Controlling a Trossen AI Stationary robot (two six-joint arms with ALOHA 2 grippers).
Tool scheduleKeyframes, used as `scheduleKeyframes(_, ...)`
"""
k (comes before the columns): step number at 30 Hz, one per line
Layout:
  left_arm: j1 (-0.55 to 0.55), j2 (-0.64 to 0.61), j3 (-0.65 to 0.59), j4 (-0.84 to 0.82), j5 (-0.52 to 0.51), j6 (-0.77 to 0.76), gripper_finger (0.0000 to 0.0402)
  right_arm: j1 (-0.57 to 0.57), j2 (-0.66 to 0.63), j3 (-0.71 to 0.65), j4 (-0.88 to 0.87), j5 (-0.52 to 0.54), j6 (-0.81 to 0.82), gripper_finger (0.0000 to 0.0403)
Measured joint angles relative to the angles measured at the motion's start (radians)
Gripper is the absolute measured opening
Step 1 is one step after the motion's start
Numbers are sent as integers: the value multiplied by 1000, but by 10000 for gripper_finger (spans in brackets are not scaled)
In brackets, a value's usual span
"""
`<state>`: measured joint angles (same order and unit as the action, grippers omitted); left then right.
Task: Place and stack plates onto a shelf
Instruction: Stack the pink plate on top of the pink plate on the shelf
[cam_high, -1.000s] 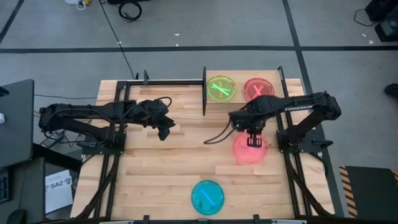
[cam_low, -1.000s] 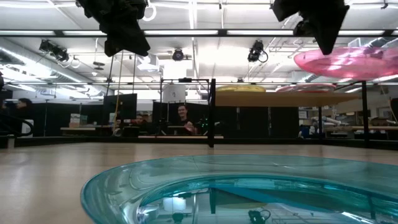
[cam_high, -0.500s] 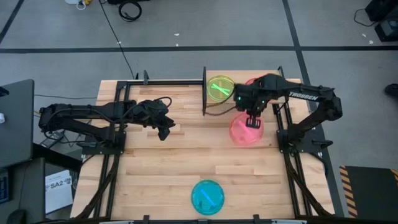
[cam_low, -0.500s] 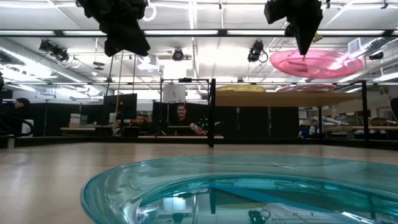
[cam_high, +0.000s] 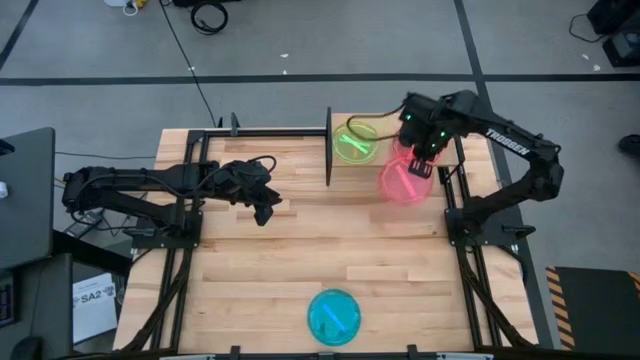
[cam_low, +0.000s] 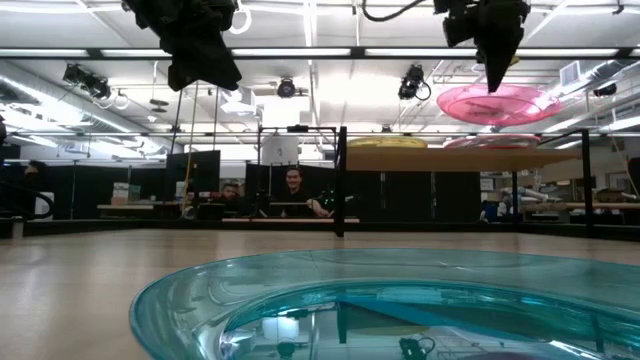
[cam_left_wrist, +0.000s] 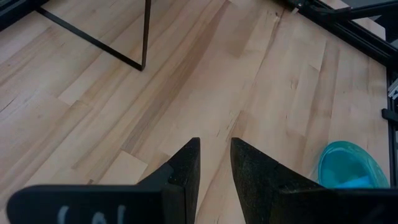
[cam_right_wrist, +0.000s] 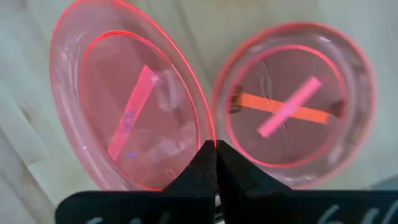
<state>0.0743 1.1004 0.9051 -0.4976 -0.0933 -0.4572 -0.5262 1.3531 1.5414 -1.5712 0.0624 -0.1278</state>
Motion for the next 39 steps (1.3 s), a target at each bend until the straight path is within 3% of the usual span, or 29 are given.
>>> scheduleKeyframes(16,0,0,0,0,0,0,96,-354,-67,0,22,-16,-54,7)
scheduleKeyframes(24,0,0,0,0,0,0,96,-508,-67,0,85,-160,-93,7)
scheduleKeyframes(30,0,0,0,0,0,0,96,-565,-67,0,150,-245,-111,7)
scheduleKeyframes(39,0,0,0,0,0,-1,96,-570,-63,-1,174,-222,-111,7)
